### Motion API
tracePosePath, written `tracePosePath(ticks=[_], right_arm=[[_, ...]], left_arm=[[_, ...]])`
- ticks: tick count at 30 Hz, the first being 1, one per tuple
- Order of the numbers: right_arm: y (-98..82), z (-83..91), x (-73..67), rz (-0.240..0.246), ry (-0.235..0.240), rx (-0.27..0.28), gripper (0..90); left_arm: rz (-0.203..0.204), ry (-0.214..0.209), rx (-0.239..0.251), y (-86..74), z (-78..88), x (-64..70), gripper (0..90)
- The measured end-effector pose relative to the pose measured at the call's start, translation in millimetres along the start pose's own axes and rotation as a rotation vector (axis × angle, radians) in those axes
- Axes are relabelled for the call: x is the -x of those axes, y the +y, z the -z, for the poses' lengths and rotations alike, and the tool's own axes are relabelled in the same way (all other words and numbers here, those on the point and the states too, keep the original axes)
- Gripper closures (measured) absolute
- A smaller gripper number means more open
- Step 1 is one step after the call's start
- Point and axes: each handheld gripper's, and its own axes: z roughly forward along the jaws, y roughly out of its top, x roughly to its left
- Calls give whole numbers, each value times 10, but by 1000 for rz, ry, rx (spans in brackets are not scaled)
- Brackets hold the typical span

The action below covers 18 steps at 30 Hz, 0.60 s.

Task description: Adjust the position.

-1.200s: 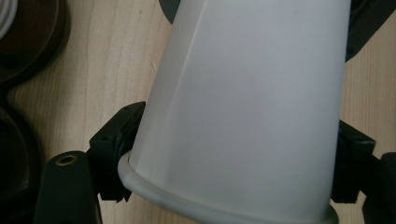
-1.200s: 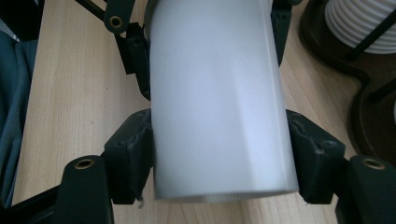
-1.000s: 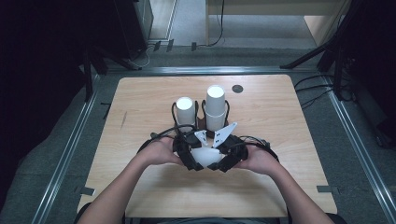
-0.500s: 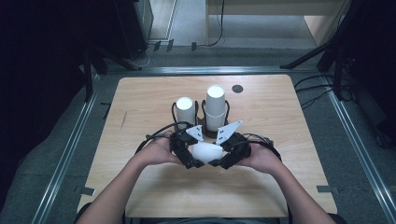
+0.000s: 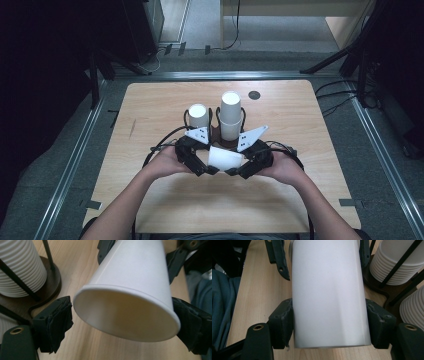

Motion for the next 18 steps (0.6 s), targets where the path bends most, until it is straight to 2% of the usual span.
tracePosePath(ticks=[4, 7, 12, 18], right_arm=[[1, 29, -4, 3, 11, 21, 320], [7, 44, -4, 3, 22, 40, 320], [15, 54, -8, -6, 38, 51, 320], [13, 35, -14, 1, 44, 41, 326]], left_arm=[[12, -36, 47, -15, 21, 1, 116], [10, -49, 42, -19, 3, 2, 137], [29, -84, 42, -37, -31, -16, 165], [-13, -73, 22, -40, -37, 8, 217]])
